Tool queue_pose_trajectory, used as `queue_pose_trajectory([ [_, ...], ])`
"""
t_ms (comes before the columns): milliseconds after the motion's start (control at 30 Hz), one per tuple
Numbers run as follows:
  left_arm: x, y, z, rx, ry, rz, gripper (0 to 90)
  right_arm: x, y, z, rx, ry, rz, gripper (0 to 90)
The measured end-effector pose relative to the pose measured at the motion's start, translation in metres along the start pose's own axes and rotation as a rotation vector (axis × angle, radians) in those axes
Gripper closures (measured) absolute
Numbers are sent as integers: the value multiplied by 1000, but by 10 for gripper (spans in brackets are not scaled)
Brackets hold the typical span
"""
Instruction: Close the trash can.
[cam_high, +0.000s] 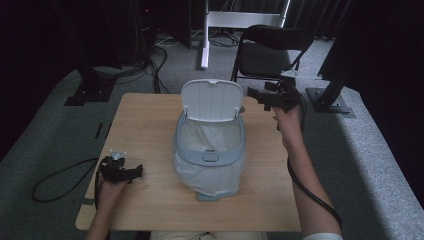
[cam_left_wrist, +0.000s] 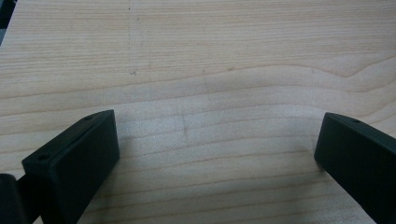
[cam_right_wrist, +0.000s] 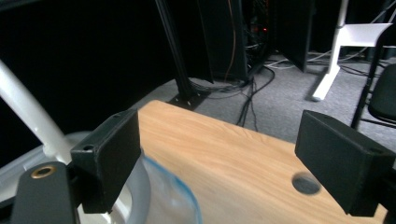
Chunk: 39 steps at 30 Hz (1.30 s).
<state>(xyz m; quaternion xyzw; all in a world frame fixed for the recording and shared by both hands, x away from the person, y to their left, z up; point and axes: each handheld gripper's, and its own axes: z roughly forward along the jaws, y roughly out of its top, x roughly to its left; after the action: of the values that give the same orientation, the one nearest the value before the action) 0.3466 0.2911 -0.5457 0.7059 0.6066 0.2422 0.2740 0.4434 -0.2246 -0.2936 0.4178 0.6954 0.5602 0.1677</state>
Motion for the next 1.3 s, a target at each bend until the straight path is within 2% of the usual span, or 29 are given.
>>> queue_pose_trajectory([
  [33, 0, 0, 0, 1, 0, 1, 0, -1, 8, 6, -7, 9, 11, 135],
  [100, 0, 0, 0, 1, 0, 1, 0, 0, 14, 9, -17, 24, 19, 136],
  [267, 0, 0, 0, -1, -1, 2, 0, 8, 22, 20, -7, 53, -2, 136],
  [333, 0, 0, 0, 0, -1, 3, 0, 11, 22, 21, -3, 83, -3, 136],
  [400, 0, 0, 0, 1, 0, 2, 0, 15, 23, 21, 19, 123, 4, 143],
  [567, 0, 0, 0, 1, 0, 2, 0, 20, 23, 17, 26, 148, 1, 151],
  [633, 0, 0, 0, -1, 0, 1, 0, 27, 22, 12, 46, 199, -17, 150],
  [667, 0, 0, 0, -1, 0, 1, 0, 27, 22, 12, 46, 199, -17, 150],
  [700, 0, 0, 0, -1, 0, 1, 0, 35, 19, 10, 66, 234, -40, 145],
  [800, 0, 0, 0, 1, -1, 2, 0, 48, 11, 10, 102, 286, -87, 132],
  [900, 0, 0, 0, 2, -1, 2, 0, 59, 0, 8, 112, 344, -94, 132],
  [1000, 0, 0, 0, 2, 0, 0, 0, 65, -8, 8, 130, 355, -111, 133],
  [1033, 0, 0, 0, 2, 0, 0, 0, 72, -16, 7, 140, 372, -122, 133],
  [1100, -1, 0, 0, 1, 1, -1, 0, 75, -19, 7, 146, 381, -124, 133],
  [1133, -1, 0, 0, 1, 1, 0, 0, 81, -25, 7, 142, 396, -146, 133],
  [1300, -1, 0, 0, 0, 0, 6, 0, 93, -38, 3, 111, 413, -166, 132],
])
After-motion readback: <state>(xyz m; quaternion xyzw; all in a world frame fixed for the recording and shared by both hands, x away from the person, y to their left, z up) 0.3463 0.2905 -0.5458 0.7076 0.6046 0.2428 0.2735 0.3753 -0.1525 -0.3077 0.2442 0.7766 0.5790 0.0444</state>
